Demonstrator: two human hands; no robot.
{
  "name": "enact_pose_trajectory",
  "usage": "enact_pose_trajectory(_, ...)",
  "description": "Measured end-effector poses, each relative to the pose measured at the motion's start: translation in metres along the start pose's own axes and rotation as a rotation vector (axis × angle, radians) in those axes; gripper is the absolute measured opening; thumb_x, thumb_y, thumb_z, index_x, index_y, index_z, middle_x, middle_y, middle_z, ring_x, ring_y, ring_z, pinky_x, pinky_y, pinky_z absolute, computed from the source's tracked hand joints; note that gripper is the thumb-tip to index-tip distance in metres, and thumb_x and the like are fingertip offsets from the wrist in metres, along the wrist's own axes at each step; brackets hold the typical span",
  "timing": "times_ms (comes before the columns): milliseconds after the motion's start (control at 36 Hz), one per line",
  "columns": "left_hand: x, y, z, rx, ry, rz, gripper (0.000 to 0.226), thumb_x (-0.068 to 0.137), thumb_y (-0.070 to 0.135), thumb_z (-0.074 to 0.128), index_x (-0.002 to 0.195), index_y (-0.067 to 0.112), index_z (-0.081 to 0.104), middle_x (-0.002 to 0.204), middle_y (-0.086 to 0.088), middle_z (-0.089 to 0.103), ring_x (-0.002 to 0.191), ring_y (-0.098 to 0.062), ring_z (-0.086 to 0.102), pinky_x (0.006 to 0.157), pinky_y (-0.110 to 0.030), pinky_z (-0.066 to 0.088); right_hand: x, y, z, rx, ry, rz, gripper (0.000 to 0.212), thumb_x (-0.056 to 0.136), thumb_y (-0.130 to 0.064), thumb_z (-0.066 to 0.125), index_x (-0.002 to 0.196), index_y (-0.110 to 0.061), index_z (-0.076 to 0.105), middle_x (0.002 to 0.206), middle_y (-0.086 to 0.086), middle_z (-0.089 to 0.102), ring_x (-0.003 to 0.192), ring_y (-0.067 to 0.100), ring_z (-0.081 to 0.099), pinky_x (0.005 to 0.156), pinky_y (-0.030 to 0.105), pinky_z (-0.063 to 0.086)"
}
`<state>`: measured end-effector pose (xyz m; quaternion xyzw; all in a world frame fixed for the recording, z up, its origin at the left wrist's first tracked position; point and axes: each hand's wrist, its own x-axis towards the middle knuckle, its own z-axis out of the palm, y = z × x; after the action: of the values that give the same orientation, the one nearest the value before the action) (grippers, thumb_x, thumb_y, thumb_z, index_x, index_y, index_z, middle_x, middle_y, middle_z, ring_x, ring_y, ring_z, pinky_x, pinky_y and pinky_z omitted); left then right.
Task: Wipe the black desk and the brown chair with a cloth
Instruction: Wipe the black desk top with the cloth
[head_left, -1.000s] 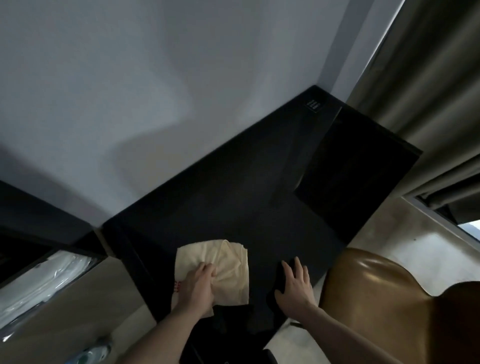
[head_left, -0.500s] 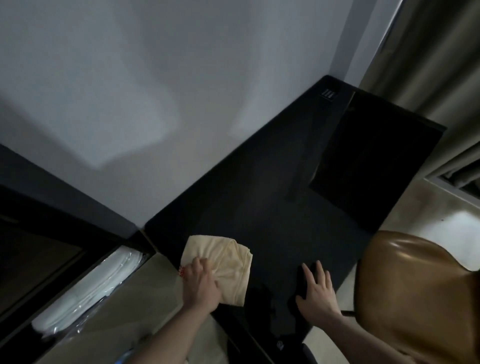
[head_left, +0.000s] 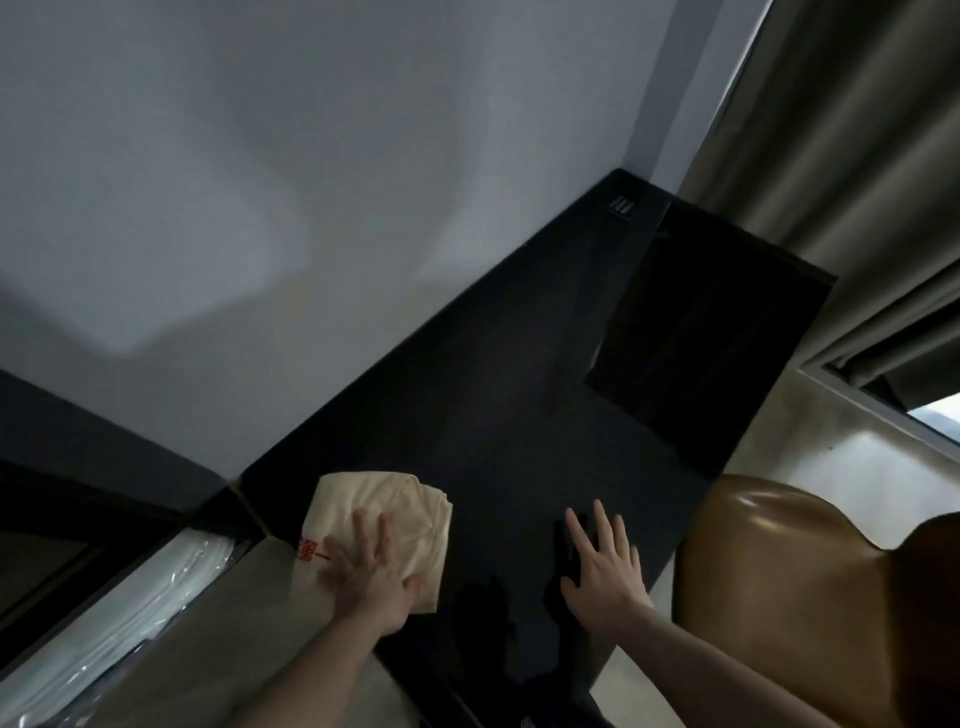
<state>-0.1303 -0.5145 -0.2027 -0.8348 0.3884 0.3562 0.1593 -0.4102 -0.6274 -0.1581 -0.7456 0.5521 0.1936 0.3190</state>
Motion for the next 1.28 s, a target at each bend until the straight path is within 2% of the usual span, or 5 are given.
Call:
enact_pose_trajectory(472,0.054,0.019,-0.052,-0.15,-0.054,-0.241,0.097,0.101,0.051,0.045,0.153,0.026,-0.033,0.16,-0.009,-0.038,0.149,-0.053,-0.014,0.119,-0.066,0.018,0.103,0.05,-0.059,-0.24,-0.143,-0.143,0.091,0.1,-0.046,0.047,0.158,-0.034,-0.022,0.162,0.005,-0.036,0.15,0.039,-0.028,0.123,0.061,-0.002)
enact_pose_trajectory(833,-0.012,0.009,0.031,-0.115,0.022,-0.204,0.099,0.092,0.038,0.057,0.16,0.024,-0.014,0.163,-0.016,-0.03,0.152,-0.048,-0.004,0.118,-0.06,0.026,0.073,0.055,-0.052,-0.291,-0.136,-0.2,0.086,0.102,-0.044,0.047,0.161,-0.031,-0.015,0.165,0.005,-0.03,0.152,0.037,-0.023,0.125,0.057,0.001)
enact_pose_trajectory(1000,-0.041,0.026,0.039,-0.179,-0.026,-0.172,0.086,0.104,0.034,0.04,0.154,0.025,-0.03,0.16,-0.007,-0.039,0.15,-0.051,-0.013,0.12,-0.053,0.027,0.033,0.069,-0.041,-0.232,-0.128,-0.216,0.086,0.101,-0.04,0.049,0.161,-0.031,-0.011,0.166,0.003,-0.027,0.152,0.036,-0.023,0.125,0.055,0.0)
enact_pose_trajectory(1139,-0.041,0.035,0.036,-0.206,-0.021,-0.149,0.072,0.102,0.041,0.034,0.161,0.032,-0.006,0.166,-0.008,-0.027,0.153,-0.046,-0.005,0.119,-0.063,0.022,0.019,0.084,-0.046,-0.228,-0.112,-0.194,0.086,0.099,-0.041,0.049,0.162,-0.03,-0.009,0.166,0.004,-0.026,0.153,0.038,-0.021,0.125,0.055,0.002)
enact_pose_trajectory(1278,-0.027,0.05,0.031,-0.179,-0.07,-0.14,0.068,0.106,0.039,0.023,0.158,0.031,-0.019,0.161,-0.008,-0.037,0.15,-0.049,-0.016,0.119,-0.062,0.019,0.031,0.092,-0.063,-0.227,-0.091,-0.187,0.087,0.099,-0.04,0.051,0.162,-0.03,-0.008,0.167,0.004,-0.025,0.153,0.038,-0.019,0.125,0.056,0.003)
